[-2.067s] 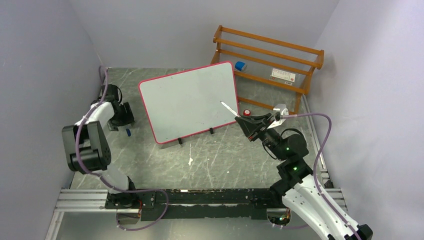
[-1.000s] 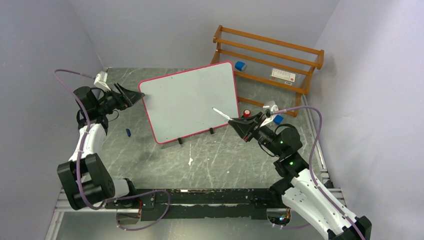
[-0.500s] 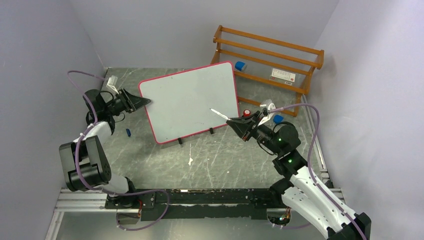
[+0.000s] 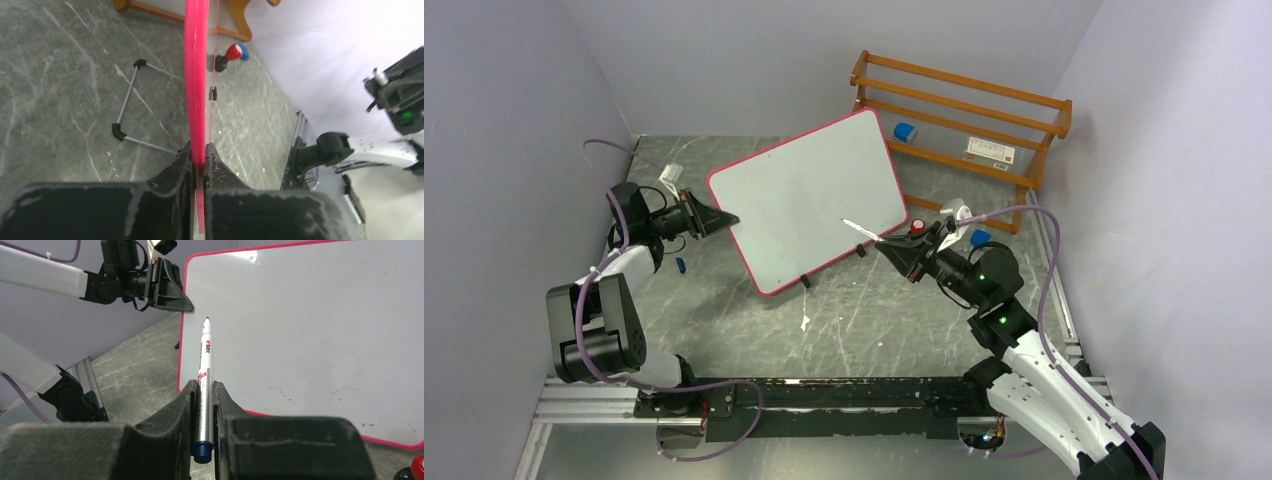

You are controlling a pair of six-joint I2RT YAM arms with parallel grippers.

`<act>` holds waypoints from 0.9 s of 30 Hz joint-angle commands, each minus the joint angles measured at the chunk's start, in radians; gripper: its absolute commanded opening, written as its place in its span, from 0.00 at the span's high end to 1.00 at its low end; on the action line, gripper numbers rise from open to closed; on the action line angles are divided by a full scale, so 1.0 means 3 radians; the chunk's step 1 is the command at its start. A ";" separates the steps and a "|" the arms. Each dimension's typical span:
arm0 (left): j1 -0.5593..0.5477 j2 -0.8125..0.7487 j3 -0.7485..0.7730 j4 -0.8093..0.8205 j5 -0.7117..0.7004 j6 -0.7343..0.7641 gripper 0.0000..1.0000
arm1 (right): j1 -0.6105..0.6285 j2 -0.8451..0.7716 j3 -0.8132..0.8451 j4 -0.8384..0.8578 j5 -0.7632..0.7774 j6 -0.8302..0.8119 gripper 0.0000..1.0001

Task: Write a sentence on the whiteboard

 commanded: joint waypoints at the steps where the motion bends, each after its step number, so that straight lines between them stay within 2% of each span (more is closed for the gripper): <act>1: -0.0244 -0.0099 0.0192 -0.1374 0.0011 0.1116 0.95 | 0.0023 -0.0008 0.0069 0.0103 -0.0031 -0.0072 1.00; 6: -0.0490 -0.0292 0.0295 -0.2057 -0.0205 0.1724 0.95 | 0.0032 -0.0020 0.0057 0.0089 -0.0017 -0.0101 1.00; 12: -0.0635 -0.0643 0.0120 -0.1902 -0.0402 0.1631 0.95 | 0.0053 -0.0007 0.0058 0.0041 -0.0004 -0.0126 1.00; 18: -0.0737 -0.0650 0.0202 -0.2062 -0.0504 0.1681 0.95 | 0.0156 0.0176 0.0202 -0.0075 0.0082 -0.0264 1.00; 21: -0.0766 -0.0637 0.0269 -0.2225 -0.0755 0.1692 0.95 | 0.0300 0.0345 0.0357 -0.0163 0.0249 -0.0409 1.00; 27: -0.0799 -0.0652 0.0329 -0.2287 -0.1036 0.1658 0.95 | 0.0860 0.0839 0.0911 -0.0607 0.1032 -0.0848 1.00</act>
